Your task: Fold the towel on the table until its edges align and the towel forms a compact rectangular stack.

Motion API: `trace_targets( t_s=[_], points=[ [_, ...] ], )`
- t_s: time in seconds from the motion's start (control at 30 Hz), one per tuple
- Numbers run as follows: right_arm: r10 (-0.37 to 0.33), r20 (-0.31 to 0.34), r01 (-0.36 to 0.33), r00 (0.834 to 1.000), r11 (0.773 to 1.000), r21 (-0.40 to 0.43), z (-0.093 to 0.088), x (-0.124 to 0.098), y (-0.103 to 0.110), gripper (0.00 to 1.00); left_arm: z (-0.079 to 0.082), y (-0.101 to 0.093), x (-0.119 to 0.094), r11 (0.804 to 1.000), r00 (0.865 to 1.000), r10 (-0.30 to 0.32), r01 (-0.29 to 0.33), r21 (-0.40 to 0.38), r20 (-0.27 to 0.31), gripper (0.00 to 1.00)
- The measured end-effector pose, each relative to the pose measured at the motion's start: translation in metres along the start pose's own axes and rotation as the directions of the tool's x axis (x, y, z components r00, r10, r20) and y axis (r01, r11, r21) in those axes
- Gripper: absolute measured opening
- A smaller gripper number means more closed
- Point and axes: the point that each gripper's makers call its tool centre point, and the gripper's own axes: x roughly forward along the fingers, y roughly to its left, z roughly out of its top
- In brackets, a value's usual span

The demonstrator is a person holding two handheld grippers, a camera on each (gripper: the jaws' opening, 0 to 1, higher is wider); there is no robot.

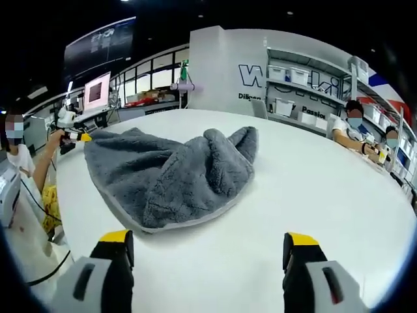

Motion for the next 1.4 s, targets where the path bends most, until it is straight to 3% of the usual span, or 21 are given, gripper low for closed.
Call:
trace_targets(
  t_s=[0.17, 0.43, 0.6, 0.7, 0.87, 1.03, 1.3, 1.4],
  points=[
    [0.003, -0.001, -0.003, 1.0, 1.0, -0.006, 0.001, 0.0, 0.001, 0.99, -0.007, 0.016, -0.004, 0.999, 0.999, 0.04, -0.04, -0.011, -0.005, 0.05],
    [0.007, 0.003, -0.007, 1.0, 1.0, -0.012, 0.002, 0.001, 0.002, 0.99, -0.019, 0.022, -0.007, 0.998, 0.998, 0.061, -0.062, -0.022, -0.027, 0.05],
    [0.009, 0.007, -0.009, 1.0, 1.0, -0.008, 0.003, 0.001, 0.002, 0.99, -0.022, 0.019, -0.004, 0.998, 0.997, 0.067, -0.067, 0.012, -0.035, 0.08],
    [0.012, 0.006, -0.012, 1.0, 1.0, -0.009, 0.003, 0.002, 0.002, 0.99, -0.015, 0.019, -0.005, 0.995, 0.997, 0.079, -0.078, 0.067, -0.009, 0.23],
    [0.014, 0.009, -0.014, 1.0, 1.0, -0.013, 0.005, 0.003, 0.003, 0.99, 0.005, 0.01, -0.01, 0.995, 0.997, 0.053, -0.057, 0.076, 0.06, 0.36],
    [0.015, 0.01, -0.015, 1.0, 1.0, -0.012, 0.005, 0.004, 0.003, 0.99, 0.018, -0.005, -0.009, 0.99, 0.995, 0.028, -0.041, 0.135, 0.092, 0.6],
    [0.017, 0.01, -0.017, 1.0, 1.0, -0.014, 0.006, 0.004, 0.004, 0.99, 0.016, -0.029, -0.003, 0.992, 0.996, -0.023, 0.012, 0.127, 0.091, 0.96],
    [0.016, 0.01, -0.016, 1.0, 1.0, -0.016, 0.007, 0.003, 0.003, 0.99, 0.013, -0.031, -0.005, 0.988, 0.997, -0.021, 0.009, 0.151, 0.078, 0.99]
  ],
)
